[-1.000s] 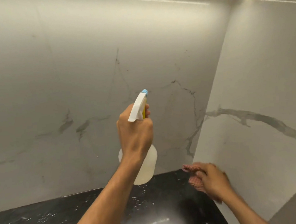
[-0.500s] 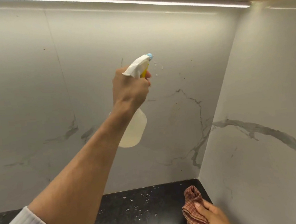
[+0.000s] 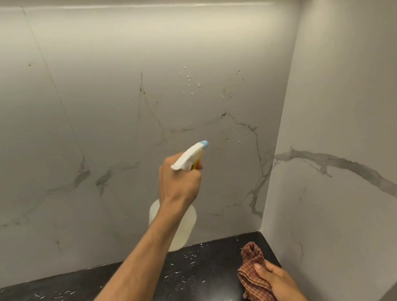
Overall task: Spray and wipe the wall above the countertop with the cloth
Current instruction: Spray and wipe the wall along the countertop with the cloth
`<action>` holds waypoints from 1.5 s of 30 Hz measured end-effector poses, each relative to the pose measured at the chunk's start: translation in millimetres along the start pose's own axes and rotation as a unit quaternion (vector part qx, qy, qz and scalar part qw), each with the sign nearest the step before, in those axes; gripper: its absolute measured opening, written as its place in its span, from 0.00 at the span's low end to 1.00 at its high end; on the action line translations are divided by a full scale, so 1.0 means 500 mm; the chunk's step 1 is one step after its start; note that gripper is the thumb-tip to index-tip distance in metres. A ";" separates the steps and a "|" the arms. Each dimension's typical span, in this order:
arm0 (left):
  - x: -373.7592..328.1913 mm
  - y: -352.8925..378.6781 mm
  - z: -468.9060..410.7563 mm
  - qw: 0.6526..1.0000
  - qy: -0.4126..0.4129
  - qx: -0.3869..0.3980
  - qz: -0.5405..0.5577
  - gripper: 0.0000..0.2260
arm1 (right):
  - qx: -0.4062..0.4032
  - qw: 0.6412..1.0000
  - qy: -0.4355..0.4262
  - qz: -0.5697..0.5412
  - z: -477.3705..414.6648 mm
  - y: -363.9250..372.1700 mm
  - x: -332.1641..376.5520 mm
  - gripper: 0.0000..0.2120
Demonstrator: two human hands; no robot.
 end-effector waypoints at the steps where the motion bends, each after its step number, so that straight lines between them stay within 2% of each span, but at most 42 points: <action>1: 0.021 -0.004 0.007 1.000 -0.016 0.003 0.015 0.11 | 0.000 1.000 0.005 -0.006 0.001 0.002 -0.003 0.11; 4: 0.072 -0.018 0.030 0.997 -0.073 0.008 0.034 0.10 | -0.001 1.000 0.010 -0.012 0.008 0.002 -0.005 0.09; 9: 0.150 -0.058 0.048 0.993 -0.114 -0.033 -0.021 0.11 | -0.003 1.000 0.015 0.004 0.009 0.013 0.001 0.11; 13: 0.187 -0.088 0.066 0.989 -0.142 -0.013 -0.026 0.08 | 0.007 1.000 0.009 0.003 0.020 0.027 0.004 0.07; 15: 0.203 -0.103 0.076 0.987 -0.150 -0.045 -0.046 0.08 | 0.010 1.000 0.008 0.011 0.023 0.036 0.008 0.07; 17: 0.218 -0.129 0.075 0.984 -0.153 -0.093 -0.014 0.10 | 0.007 1.000 0.006 0.012 0.024 0.044 0.010 0.07; 20: 0.222 -0.168 0.067 0.981 -0.153 -0.117 0.038 0.15 | 0.009 1.000 0.012 0.011 0.028 0.065 0.013 0.07; 25: 0.169 -0.202 0.038 0.983 -0.101 -0.153 0.015 0.10 | 0.003 1.000 0.011 -0.005 0.034 0.107 0.024 0.08; 27: 0.133 -0.218 0.016 0.983 -0.070 -0.165 0.031 0.12 | 0.000 1.000 0.009 -0.007 0.041 0.126 0.029 0.08; 29: 0.091 -0.232 -0.002 0.986 -0.042 -0.143 0.070 0.15 | -0.002 1.000 0.007 -0.008 0.047 0.146 0.031 0.08; 33: 0.004 -0.237 -0.022 0.990 0.014 -0.112 0.086 0.11 | -0.015 1.000 -0.005 -0.020 0.054 0.173 0.038 0.09; 36: -0.032 -0.241 -0.039 0.993 0.021 -0.067 0.099 0.12 | -0.043 0.996 -0.054 -0.057 0.056 0.193 0.067 0.09; 39: -0.042 -0.237 -0.037 0.995 0.034 -0.019 0.095 0.12 | -0.087 0.978 -0.143 -0.126 0.056 0.209 0.130 0.09; 42: -0.039 -0.222 -0.025 0.996 0.062 -0.002 0.070 0.10 | -0.129 0.947 -0.251 -0.154 0.072 0.226 0.223 0.08; 45: -0.024 -0.212 -0.033 0.995 0.035 -0.010 0.098 0.13 | -0.193 0.893 -0.391 -0.113 0.089 0.253 0.335 0.09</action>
Point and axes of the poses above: each hand's wrist, its own z-axis away from the middle knuckle, its own y-axis out of the palm, x = y × z, the point moved 1 cm from there along -z, towards the middle knuckle, and after that the axes turned 1 degree about z, right-handed, at the moved point
